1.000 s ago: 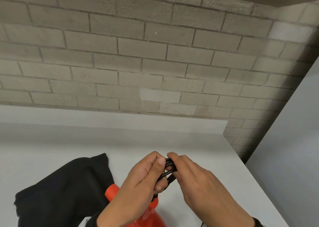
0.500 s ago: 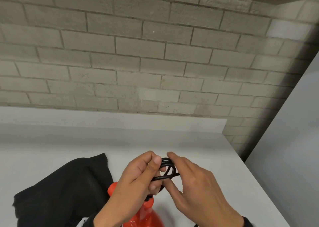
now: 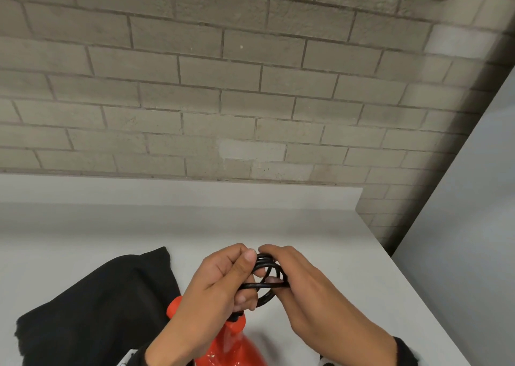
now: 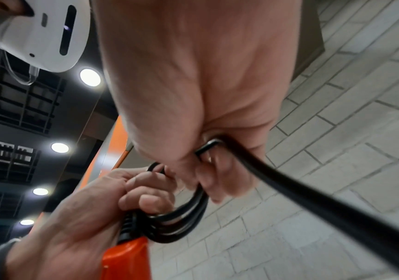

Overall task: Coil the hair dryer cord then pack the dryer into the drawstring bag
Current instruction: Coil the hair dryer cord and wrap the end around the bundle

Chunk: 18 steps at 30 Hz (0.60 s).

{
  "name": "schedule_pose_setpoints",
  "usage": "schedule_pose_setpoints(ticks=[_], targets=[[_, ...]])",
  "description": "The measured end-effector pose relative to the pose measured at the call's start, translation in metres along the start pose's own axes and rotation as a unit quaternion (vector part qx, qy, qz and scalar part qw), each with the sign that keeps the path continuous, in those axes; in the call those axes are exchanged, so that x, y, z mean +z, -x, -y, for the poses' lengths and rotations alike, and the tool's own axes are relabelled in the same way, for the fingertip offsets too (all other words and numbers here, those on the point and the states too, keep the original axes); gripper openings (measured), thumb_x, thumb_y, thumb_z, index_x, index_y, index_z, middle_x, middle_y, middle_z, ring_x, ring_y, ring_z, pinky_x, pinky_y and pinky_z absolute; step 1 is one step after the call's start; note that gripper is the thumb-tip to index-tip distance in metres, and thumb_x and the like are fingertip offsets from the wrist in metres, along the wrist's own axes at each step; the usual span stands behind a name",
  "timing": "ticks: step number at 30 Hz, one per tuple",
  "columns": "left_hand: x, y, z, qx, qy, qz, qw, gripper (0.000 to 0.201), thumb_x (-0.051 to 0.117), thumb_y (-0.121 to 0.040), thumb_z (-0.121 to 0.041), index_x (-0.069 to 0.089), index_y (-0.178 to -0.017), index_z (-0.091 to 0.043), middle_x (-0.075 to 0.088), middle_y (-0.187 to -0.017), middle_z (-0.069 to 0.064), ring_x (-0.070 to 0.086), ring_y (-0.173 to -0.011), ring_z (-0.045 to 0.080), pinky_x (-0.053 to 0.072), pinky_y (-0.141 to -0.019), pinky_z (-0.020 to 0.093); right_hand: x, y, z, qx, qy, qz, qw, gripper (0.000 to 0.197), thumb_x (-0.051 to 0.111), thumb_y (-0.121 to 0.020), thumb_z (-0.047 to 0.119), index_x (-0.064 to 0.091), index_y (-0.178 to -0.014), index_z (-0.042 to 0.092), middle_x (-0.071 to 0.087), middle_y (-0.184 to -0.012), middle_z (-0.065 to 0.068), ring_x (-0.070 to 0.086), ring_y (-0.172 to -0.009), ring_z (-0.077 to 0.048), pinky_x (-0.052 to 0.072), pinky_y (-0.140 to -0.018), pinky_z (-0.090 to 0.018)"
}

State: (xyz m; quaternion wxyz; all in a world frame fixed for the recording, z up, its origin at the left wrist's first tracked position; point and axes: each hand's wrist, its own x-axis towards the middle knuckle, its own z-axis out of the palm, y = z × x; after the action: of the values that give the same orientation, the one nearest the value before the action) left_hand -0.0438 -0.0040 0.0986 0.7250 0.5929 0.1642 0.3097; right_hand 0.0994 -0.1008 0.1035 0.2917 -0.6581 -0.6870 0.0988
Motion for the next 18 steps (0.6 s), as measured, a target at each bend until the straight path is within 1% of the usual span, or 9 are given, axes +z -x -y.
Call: schedule_pose_setpoints(ticks=[1,3,5,6,8,10,12,15,18], targets=[[0.001,0.0,-0.001,-0.001,0.003,0.003,1.0,0.038,0.061,-0.084,-0.042,0.06,-0.073,-0.005,0.035,-0.043,-0.005,0.031,-0.04,0.01,0.042,-0.05,0.023,-0.002,0.001,0.001,-0.014,-0.004,-0.001,1.0,0.052,0.047,-0.096,0.018,0.024,-0.134,0.046,0.043,-0.126,0.021,0.053,-0.107,-0.003,0.048,-0.089,-0.029],[0.002,0.001,-0.002,-0.008,0.012,0.01,1.0,0.035,0.058,-0.086,-0.035,0.058,-0.074,-0.001,0.037,-0.044,-0.006,0.03,-0.04,0.009,0.038,-0.047,0.02,-0.008,0.003,0.001,-0.036,-0.028,0.017,0.999,0.05,0.05,-0.096,0.035,0.022,-0.136,0.047,0.042,-0.127,0.025,0.057,-0.1,-0.008,0.05,-0.085,-0.03],[0.001,0.001,-0.002,-0.011,0.014,0.015,1.0,0.034,0.057,-0.087,-0.033,0.058,-0.074,-0.002,0.036,-0.045,-0.004,0.03,-0.04,0.008,0.035,-0.046,0.02,-0.016,0.003,0.002,-0.042,-0.046,0.032,0.998,0.049,0.049,-0.092,0.052,0.026,-0.136,0.049,0.045,-0.124,0.027,0.06,-0.087,-0.013,0.052,-0.079,-0.027],[0.0,0.001,-0.002,-0.009,0.011,0.02,1.0,0.033,0.058,-0.087,-0.034,0.059,-0.072,-0.005,0.035,-0.046,-0.004,0.029,-0.04,0.008,0.035,-0.046,0.02,-0.019,0.002,0.001,-0.051,-0.041,0.025,0.998,0.045,0.048,-0.092,0.054,0.031,-0.133,0.048,0.048,-0.12,0.026,0.059,-0.082,-0.012,0.051,-0.076,-0.024],[0.0,0.001,-0.002,0.002,-0.004,0.037,0.999,0.032,0.058,-0.087,-0.038,0.061,-0.069,-0.012,0.035,-0.047,-0.003,0.029,-0.042,0.009,0.036,-0.049,0.021,-0.021,0.0,-0.001,-0.071,-0.022,-0.002,0.997,0.033,0.045,-0.095,0.049,0.039,-0.126,0.044,0.053,-0.11,0.023,0.056,-0.083,-0.005,0.046,-0.075,-0.017],[-0.001,0.0,-0.002,0.008,-0.019,0.047,0.999,0.031,0.057,-0.085,-0.042,0.062,-0.067,-0.018,0.035,-0.048,-0.002,0.028,-0.045,0.011,0.037,-0.051,0.022,-0.018,-0.001,-0.002,-0.072,-0.031,-0.015,0.997,0.024,0.045,-0.096,0.044,0.044,-0.12,0.04,0.056,-0.103,0.019,0.054,-0.087,-0.004,0.046,-0.075,-0.019],[-0.002,0.001,-0.003,0.017,-0.036,0.054,0.998,0.033,0.054,-0.086,-0.043,0.06,-0.066,-0.018,0.037,-0.049,0.0,0.029,-0.048,0.015,0.035,-0.051,0.022,-0.014,-0.001,-0.003,-0.07,-0.049,-0.029,0.996,0.02,0.046,-0.096,0.04,0.048,-0.116,0.039,0.056,-0.097,0.016,0.052,-0.082,-0.004,0.043,-0.073,-0.016],[-0.007,0.0,-0.003,0.034,-0.06,0.065,0.995,0.04,0.05,-0.089,-0.044,0.056,-0.07,-0.009,0.044,-0.053,0.003,0.036,-0.053,0.018,0.035,-0.055,0.023,-0.008,0.002,-0.004,-0.056,-0.079,-0.057,0.994,0.017,0.05,-0.096,0.036,0.052,-0.112,0.039,0.058,-0.095,0.013,0.052,-0.075,-0.006,0.041,-0.069,-0.012],[-0.013,0.0,-0.005,0.038,-0.061,0.085,0.994,0.046,0.049,-0.089,-0.042,0.061,-0.08,0.002,0.055,-0.061,0.007,0.048,-0.065,0.019,0.039,-0.067,0.026,-0.002,0.003,-0.005,-0.035,-0.119,-0.07,0.99,0.017,0.053,-0.095,0.031,0.053,-0.109,0.042,0.06,-0.098,0.014,0.058,-0.08,-0.01,0.043,-0.07,-0.012]])
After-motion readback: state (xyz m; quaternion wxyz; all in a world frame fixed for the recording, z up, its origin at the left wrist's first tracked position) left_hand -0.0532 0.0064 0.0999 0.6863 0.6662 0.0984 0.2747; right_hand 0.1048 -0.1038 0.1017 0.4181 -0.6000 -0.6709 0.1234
